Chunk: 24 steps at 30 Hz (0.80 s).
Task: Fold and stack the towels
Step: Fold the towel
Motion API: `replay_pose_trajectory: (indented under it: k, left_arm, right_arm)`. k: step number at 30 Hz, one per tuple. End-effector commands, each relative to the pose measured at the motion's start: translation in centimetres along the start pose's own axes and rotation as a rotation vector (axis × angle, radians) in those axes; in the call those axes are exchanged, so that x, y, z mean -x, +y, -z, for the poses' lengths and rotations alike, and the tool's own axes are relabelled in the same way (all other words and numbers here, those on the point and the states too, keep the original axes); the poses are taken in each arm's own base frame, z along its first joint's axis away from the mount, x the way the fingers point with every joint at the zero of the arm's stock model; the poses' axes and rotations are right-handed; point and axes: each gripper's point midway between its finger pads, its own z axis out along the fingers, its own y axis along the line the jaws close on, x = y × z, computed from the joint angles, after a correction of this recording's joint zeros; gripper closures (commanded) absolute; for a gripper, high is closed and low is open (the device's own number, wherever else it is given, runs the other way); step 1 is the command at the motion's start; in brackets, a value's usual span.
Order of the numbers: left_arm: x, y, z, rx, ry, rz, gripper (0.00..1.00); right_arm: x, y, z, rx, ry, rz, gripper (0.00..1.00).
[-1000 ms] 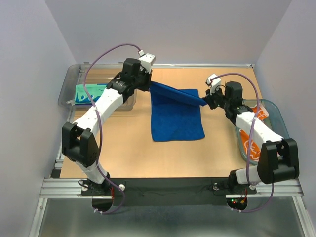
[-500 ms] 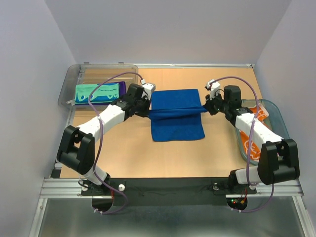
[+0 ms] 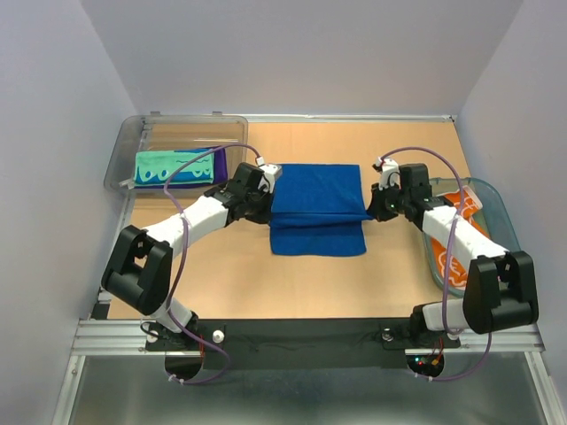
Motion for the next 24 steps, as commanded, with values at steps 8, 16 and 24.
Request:
replay_pose_trajectory:
  k: [8, 16, 24]
  left_arm:
    - [5.7, -0.1, 4.2, 0.059, -0.157, -0.018, 1.00]
    - [9.2, 0.8, 6.4, 0.143, -0.222, -0.071, 1.00]
    - [3.7, 1.3, 3.9, 0.115, -0.096, -0.075, 1.00]
  right_arm:
    - [2.6, 0.2, 2.2, -0.026, -0.073, -0.031, 0.99]
    - [3.9, 0.8, 3.3, -0.015, -0.119, -0.029, 0.99]
    - [-0.2, 2.0, 2.4, 0.050, -0.025, -0.090, 0.99]
